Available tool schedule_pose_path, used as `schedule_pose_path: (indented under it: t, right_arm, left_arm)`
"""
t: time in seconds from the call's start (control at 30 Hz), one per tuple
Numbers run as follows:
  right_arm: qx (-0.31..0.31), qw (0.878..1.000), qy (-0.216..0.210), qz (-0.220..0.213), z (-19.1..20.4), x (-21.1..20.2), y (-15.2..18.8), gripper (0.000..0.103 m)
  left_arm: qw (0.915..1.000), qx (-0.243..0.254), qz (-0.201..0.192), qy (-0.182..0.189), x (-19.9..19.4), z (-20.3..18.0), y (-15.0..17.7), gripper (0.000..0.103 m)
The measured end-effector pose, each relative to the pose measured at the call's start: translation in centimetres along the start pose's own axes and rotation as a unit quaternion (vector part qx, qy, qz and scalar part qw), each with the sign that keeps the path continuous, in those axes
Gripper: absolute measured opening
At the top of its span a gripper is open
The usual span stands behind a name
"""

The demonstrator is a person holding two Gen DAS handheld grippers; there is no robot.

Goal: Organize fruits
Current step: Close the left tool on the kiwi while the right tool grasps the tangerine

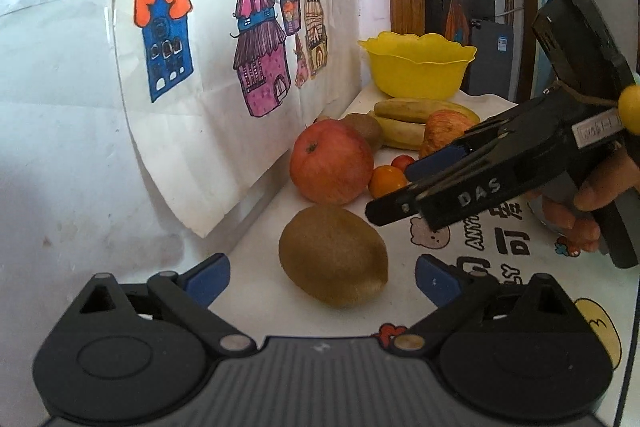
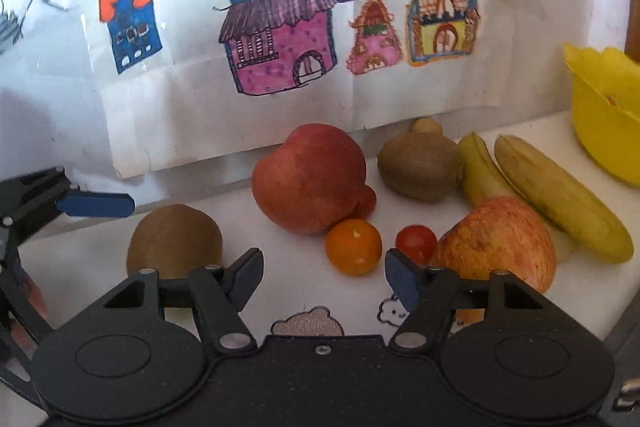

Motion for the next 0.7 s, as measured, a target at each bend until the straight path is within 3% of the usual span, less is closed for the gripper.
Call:
schedule_pose_path:
  t: [0.27, 0.4, 0.6, 0.7]
  right_arm:
    - [-0.035, 0.999, 0.034, -0.007, 0.5, 0.7, -0.2, 0.060]
    - [-0.053, 0.997, 0.056, -0.004, 0.6, 1.3, -0.3, 0.054]
    - [-0.062, 0.995, 0.079, -0.006, 0.7, 1.5, -0.1, 0.042]
    - [-0.064, 0.994, 0.085, -0.012, 0.7, 1.7, -0.2, 0.040]
  left_arm:
    - [0.9998, 0.008, -0.013, 0.012, 0.2, -0.2, -0.6, 0.093]
    - [0.9997, 0.013, -0.008, 0.018, 0.7, -0.6, -0.8, 0.084]
    - [0.9998, 0.011, 0.016, 0.008, 1.5, -0.7, -0.5, 0.067]
    - [0.9990, -0.006, 0.041, 0.015, 2.3, -0.5, -0.3, 0.065]
Point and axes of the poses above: each gripper's, at about its wrist camera, not at the fingertips, and x roughly the way its jaws point, z to its left, y to its underside, the point moved 5 cm from there along x, roughly the way its jaws point, and after that the axes turned 1 degree about -z, right-handed, at the moved point
